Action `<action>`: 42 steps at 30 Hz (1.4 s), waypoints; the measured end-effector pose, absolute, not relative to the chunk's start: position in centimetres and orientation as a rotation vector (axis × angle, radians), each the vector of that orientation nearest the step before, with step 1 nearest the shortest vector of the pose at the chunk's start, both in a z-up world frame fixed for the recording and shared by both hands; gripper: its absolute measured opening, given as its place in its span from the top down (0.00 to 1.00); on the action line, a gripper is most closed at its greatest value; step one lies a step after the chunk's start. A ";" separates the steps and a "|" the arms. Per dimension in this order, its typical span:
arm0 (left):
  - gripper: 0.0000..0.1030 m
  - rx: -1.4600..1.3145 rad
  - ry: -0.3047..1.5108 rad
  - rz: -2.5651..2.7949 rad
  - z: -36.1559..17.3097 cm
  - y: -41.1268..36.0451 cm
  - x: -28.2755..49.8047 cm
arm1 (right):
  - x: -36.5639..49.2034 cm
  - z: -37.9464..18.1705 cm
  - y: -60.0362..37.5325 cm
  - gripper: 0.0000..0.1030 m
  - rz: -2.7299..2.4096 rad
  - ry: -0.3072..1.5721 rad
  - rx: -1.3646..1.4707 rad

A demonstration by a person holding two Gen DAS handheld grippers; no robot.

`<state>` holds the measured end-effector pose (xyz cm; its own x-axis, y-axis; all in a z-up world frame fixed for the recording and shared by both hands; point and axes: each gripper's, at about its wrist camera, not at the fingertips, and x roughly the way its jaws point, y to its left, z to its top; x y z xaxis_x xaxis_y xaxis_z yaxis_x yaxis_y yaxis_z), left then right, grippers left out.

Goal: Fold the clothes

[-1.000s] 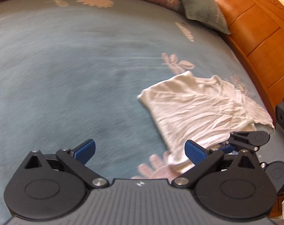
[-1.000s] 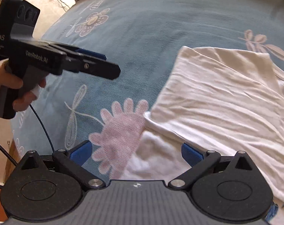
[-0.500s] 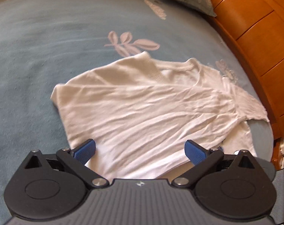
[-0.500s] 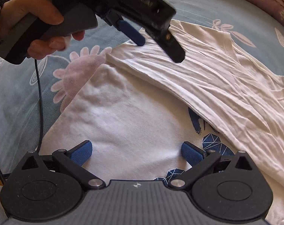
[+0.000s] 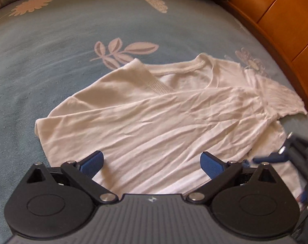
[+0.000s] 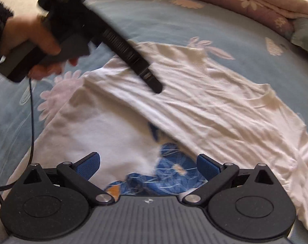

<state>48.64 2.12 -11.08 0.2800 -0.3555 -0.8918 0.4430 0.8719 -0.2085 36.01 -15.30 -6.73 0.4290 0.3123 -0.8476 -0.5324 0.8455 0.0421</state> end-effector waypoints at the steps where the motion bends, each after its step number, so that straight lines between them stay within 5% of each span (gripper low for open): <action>1: 0.02 0.105 1.148 -0.541 -11.1 2.1 48.2 | 36.8 -6.6 -16.5 0.00 0.501 0.983 -0.231; 10: 0.01 0.126 1.167 -0.498 -10.9 2.1 48.0 | 42.9 -9.4 -25.0 0.00 0.299 1.042 -0.040; 26: 0.01 0.234 1.194 -0.414 -11.0 1.2 46.6 | 40.8 -7.4 -28.3 0.00 0.282 0.974 0.002; 42: 0.02 0.005 1.085 -0.308 -10.3 5.1 51.2 | 38.0 -5.8 -28.1 0.00 0.305 0.956 -0.037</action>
<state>51.23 5.11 -10.31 0.4285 -0.2441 -0.8699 0.2488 0.9575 -0.1460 38.02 -28.11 -5.78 0.5376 0.2400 -0.8083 -0.2722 0.9567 0.1030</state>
